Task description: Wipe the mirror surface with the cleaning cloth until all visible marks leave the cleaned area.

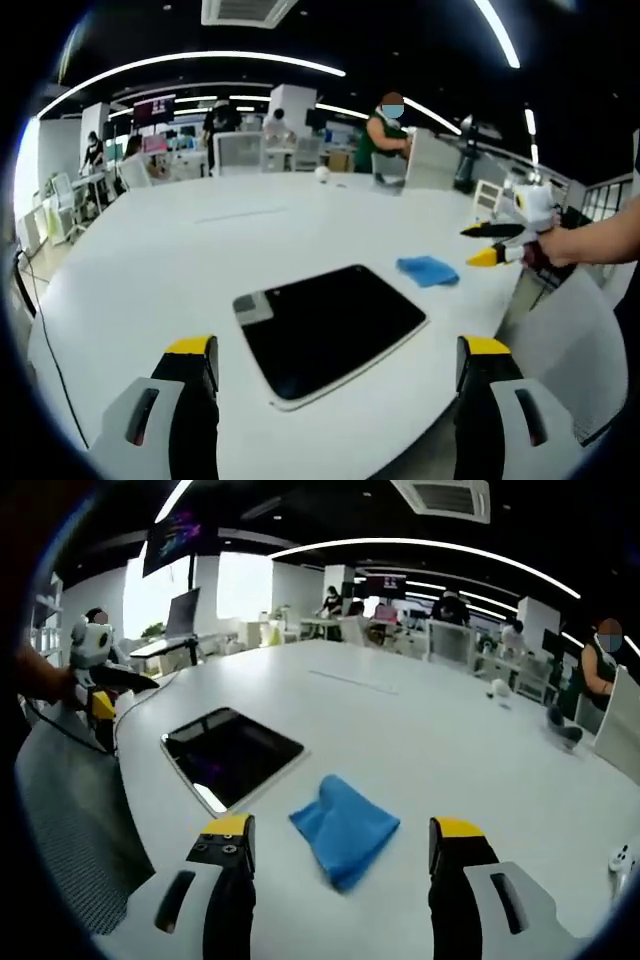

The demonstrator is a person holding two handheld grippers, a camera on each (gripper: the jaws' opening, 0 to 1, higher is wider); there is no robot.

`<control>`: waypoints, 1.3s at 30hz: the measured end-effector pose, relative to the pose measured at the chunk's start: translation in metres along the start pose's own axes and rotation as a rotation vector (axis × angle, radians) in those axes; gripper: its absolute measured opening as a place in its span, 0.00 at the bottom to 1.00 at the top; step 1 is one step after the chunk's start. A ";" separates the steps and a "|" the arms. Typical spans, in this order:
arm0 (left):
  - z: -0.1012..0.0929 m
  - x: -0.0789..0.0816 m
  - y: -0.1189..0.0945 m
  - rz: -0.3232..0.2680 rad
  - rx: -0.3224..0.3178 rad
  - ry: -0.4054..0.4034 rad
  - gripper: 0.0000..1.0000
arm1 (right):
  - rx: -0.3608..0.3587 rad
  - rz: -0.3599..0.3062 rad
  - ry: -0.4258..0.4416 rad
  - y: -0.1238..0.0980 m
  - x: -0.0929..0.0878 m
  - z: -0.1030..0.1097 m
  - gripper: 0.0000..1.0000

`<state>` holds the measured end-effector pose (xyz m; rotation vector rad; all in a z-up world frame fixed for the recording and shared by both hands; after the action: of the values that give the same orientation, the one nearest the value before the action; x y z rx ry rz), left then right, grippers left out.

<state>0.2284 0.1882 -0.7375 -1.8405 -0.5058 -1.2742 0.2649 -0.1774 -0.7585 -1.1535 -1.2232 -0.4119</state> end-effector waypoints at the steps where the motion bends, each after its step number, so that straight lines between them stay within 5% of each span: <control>1: 0.000 0.000 0.001 0.001 0.002 0.000 0.99 | 0.003 0.003 0.000 0.002 0.000 0.000 0.65; 4: -0.001 -0.006 0.003 0.015 0.013 0.018 0.99 | 0.007 0.011 0.002 0.011 -0.001 -0.004 0.59; 7: -0.004 -0.019 0.004 0.081 0.003 0.151 0.99 | -0.004 0.033 -0.014 0.021 -0.005 -0.010 0.56; 10: 0.003 -0.019 0.006 0.042 0.020 0.009 0.99 | 0.002 0.050 -0.014 0.030 -0.011 -0.014 0.52; 13: 0.010 -0.023 0.000 0.037 0.047 -0.036 0.99 | 0.009 0.065 -0.033 0.037 -0.013 -0.014 0.48; 32: 0.009 -0.025 0.001 0.054 0.052 -0.031 0.99 | 0.040 0.166 -0.108 0.068 -0.026 -0.010 0.15; 37: 0.009 -0.025 0.001 0.054 0.050 -0.035 0.99 | -0.008 0.223 0.046 0.070 -0.027 -0.012 0.02; 39: 0.009 -0.025 0.002 0.056 0.049 -0.034 0.99 | -0.017 0.230 0.023 0.072 -0.024 -0.011 0.01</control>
<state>0.2245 0.1977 -0.7625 -1.8256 -0.4957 -1.1850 0.3182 -0.1645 -0.8122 -1.2844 -1.0548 -0.2619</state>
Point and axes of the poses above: the point that each gripper's makers call its tool centre point, and the gripper's own axes: y roughly forward along the fingers, z roughly to its left, x roughly out of its top, the point moved 6 cm from there along -y, roughly backward along the fingers, and after that the axes turned 3 degrees about -z, right-handed, at the moved point
